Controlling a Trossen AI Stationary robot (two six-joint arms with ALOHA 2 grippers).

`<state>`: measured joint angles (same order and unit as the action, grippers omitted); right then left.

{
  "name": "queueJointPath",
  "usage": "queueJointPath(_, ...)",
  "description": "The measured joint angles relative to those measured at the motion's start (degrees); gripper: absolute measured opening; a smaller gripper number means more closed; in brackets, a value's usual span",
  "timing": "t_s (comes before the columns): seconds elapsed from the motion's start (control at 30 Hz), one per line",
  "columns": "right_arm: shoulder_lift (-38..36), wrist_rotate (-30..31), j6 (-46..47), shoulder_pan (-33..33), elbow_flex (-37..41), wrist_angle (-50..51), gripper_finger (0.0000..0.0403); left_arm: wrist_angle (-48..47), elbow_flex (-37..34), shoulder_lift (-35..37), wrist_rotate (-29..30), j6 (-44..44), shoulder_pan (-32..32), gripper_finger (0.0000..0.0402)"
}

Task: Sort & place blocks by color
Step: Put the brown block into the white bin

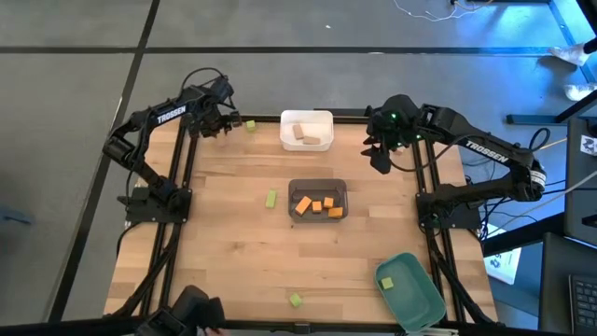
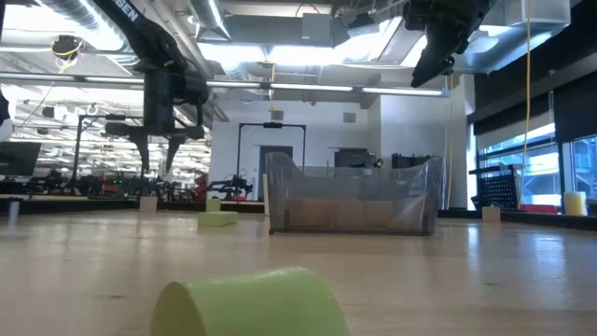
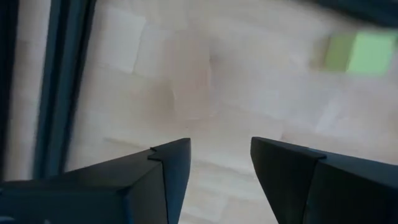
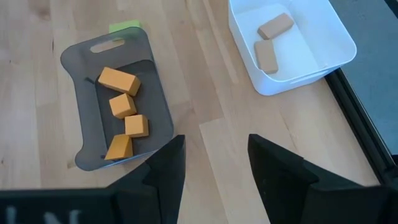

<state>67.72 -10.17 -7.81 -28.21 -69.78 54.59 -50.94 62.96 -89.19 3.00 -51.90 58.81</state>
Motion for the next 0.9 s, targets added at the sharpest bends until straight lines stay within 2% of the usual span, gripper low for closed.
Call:
queueJointPath(0.2, 0.0, 0.0, 0.0, 0.0, 0.0, 0.0, 0.0174, 2.2, 0.0, -0.1, 2.5, -6.1, -0.2, 0.0195)
queueJointPath(0.3, 0.0, 0.0, 0.0, 0.0, 0.0, 0.0, 0.0174, 2.6, 0.0, -2.1, 4.7, -7.2, -0.7, 0.0219)
queueJointPath(0.43, 0.0, 0.0, 0.0, 0.0, 0.0, 0.0, 0.0174, 4.5, 0.0, -4.7, 4.8, -9.0, -0.3, 0.0245)
queueJointPath(0.9, 0.0, 0.0, 0.0, 0.0, 0.0, 0.0, 0.0174, 5.2, 0.0, -10.0, 4.7, -9.5, 2.0, 0.0248)
